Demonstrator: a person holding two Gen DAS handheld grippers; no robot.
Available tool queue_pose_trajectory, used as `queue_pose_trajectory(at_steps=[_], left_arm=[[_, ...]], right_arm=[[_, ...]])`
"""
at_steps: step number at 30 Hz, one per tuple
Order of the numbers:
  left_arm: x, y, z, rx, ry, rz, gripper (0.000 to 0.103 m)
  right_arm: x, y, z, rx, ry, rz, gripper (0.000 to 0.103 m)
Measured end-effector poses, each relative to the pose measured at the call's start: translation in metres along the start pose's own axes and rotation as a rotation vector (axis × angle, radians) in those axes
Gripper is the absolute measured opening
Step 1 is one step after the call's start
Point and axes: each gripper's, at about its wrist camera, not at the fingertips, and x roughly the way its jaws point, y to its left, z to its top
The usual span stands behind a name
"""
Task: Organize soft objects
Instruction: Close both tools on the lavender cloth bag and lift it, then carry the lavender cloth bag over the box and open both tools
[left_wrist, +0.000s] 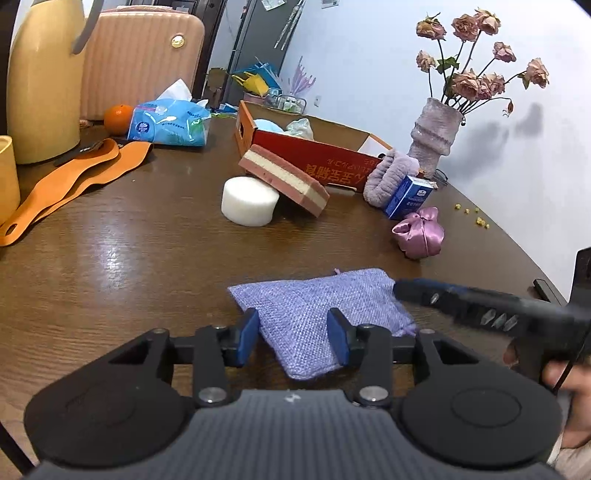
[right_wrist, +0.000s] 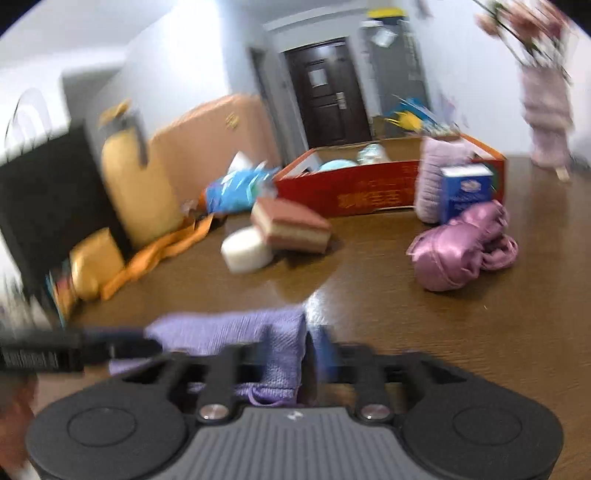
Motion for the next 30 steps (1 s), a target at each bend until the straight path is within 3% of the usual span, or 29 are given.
queue_pose_trajectory(at_steps=[3,6,11,12,14,15,16,17,20,27,30], left_arm=[[-0.005,0.004,-0.001,-0.005,-0.008,-0.018,0.042],[-0.009,0.009,0.001,-0.024,-0.024,-0.023,0.042],[0.001,0.031,0.009,-0.167,0.007,-0.022,0.042],[0.004,0.036,0.011,-0.206,0.018,-0.046,0.042],[0.009,0.041,0.013,-0.249,0.032,-0.074,0.042],[0.011,0.042,0.014,-0.260,0.037,-0.086,0.039],[0.013,0.042,0.014,-0.268,0.042,-0.083,0.028],[0.015,0.042,0.013,-0.265,0.044,-0.080,0.019],[0.012,0.037,0.012,-0.237,0.039,-0.102,0.009],[-0.004,0.000,0.012,-0.109,-0.020,-0.129,0.008],[-0.001,-0.010,0.015,-0.089,-0.014,-0.140,0.008]], right_arm=[[0.000,-0.015,0.006,0.118,0.001,0.088,0.057],[0.012,-0.015,0.008,0.133,0.032,0.093,0.053],[0.032,-0.020,0.009,0.209,0.072,0.128,0.051],[0.035,-0.020,0.010,0.217,0.077,0.140,0.049],[0.038,-0.020,0.010,0.228,0.087,0.152,0.033],[0.039,-0.019,0.010,0.227,0.096,0.159,0.025],[0.039,-0.018,0.010,0.223,0.099,0.164,0.017],[0.039,-0.017,0.009,0.215,0.101,0.165,0.015],[0.032,-0.010,0.008,0.169,0.092,0.146,0.006],[-0.006,0.009,0.008,-0.005,-0.002,0.044,0.004],[-0.020,0.005,0.010,-0.021,-0.038,0.017,0.004]])
